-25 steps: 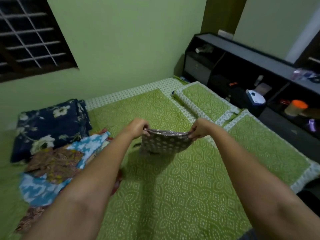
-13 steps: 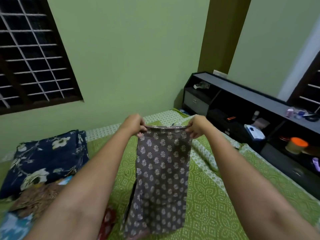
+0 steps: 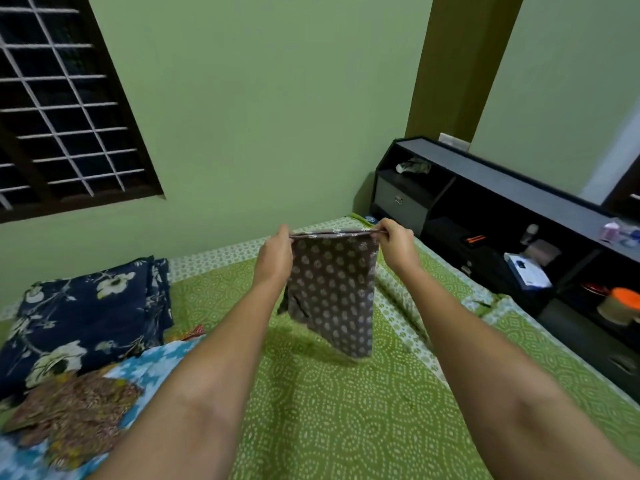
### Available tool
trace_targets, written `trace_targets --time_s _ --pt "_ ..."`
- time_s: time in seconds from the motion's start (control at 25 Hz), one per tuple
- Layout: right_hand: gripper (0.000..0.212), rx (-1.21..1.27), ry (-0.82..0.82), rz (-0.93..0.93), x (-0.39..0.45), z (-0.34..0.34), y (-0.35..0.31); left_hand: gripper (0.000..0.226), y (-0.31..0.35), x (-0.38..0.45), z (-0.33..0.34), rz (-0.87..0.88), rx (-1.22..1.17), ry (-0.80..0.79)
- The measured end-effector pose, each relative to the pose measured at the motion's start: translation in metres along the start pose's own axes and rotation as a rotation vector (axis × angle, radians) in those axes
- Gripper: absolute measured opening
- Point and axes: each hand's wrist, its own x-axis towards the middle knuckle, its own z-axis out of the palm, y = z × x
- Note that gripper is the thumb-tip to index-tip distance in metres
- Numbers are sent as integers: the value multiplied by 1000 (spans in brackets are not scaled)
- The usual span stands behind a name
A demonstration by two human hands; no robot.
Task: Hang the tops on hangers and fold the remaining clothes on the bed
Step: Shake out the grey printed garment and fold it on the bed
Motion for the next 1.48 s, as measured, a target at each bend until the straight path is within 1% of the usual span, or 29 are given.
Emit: trace_targets --time_s 0.08,0.16,0.24,0.32,0.44,0.52,0.56,0.6,0.68,0.76,0.84,0.88,0.92,0.96,1.0,1.04,1.08,1.12,1.2,1.24,1.32,1.36,1.4,1.44,1.48 --pt "12 -42 -38 -7 -15 1 13 11 -6 -19 8 23 -25 -23" --pt "7 -84 -74 24 -39 14 42 16 -23 -50 25 27 20 -126" --pt "6 -98 -130 65 -73 36 80 24 -48 -88 52 21 99 -246" --pt "9 -123 -199 121 -120 65 126 28 -79 -135 84 28 148 -379" --pt "8 -126 -315 251 -207 109 190 32 -134 -211 145 47 194 -563" --pt "8 -106 -374 328 -268 141 236 32 -177 -268 194 64 226 -649" --pt "12 -96 -398 360 -298 156 258 32 -195 -294 214 86 254 -691" --pt "17 -102 -427 387 -327 170 278 32 -213 -321 235 144 267 -702" --pt "29 -138 -495 407 -376 200 319 37 -245 -366 278 317 294 -745" --pt "36 -198 -571 396 -408 225 354 37 -269 -391 310 467 349 -751" --pt "36 -373 -669 309 -425 245 381 33 -286 -400 331 567 395 -756" --pt "34 -482 -705 218 -430 253 392 31 -293 -404 341 610 401 -751" --pt "33 -562 -718 86 -430 258 398 30 -296 -404 347 625 409 -763" --pt "29 -607 -679 -76 -431 263 404 29 -296 -402 349 617 400 -809" --pt "23 -602 -670 -178 -431 265 408 27 -295 -402 351 583 391 -885" --pt "19 -589 -676 -222 -429 266 407 25 -294 -401 353 531 394 -966" --pt "18 -584 -747 -188 -430 267 404 23 -292 -402 353 474 428 -1055" --pt "14 -564 -835 -110 -429 266 400 24 -290 -404 352 449 472 -1140" --pt "11 -597 -1090 92 -428 263 390 27 -281 -414 343 459 556 -1297" --pt "14 -626 -1212 144 -431 261 382 28 -274 -424 336 476 571 -1383" --pt "22 -618 -1444 245 -463 261 374 29 -260 -455 316 553 589 -1545" --pt "25 -629 -1486 313 -486 261 370 29 -252 -476 303 575 570 -1617" --pt "26 -671 -1481 349 -513 257 367 30 -245 -498 290 580 547 -1694" --pt "29 -739 -1511 258 -536 252 362 32 -240 -519 277 605 532 -1788" --pt "34 -728 -1533 273 -554 250 354 37 -235 -537 267 653 536 -1885"
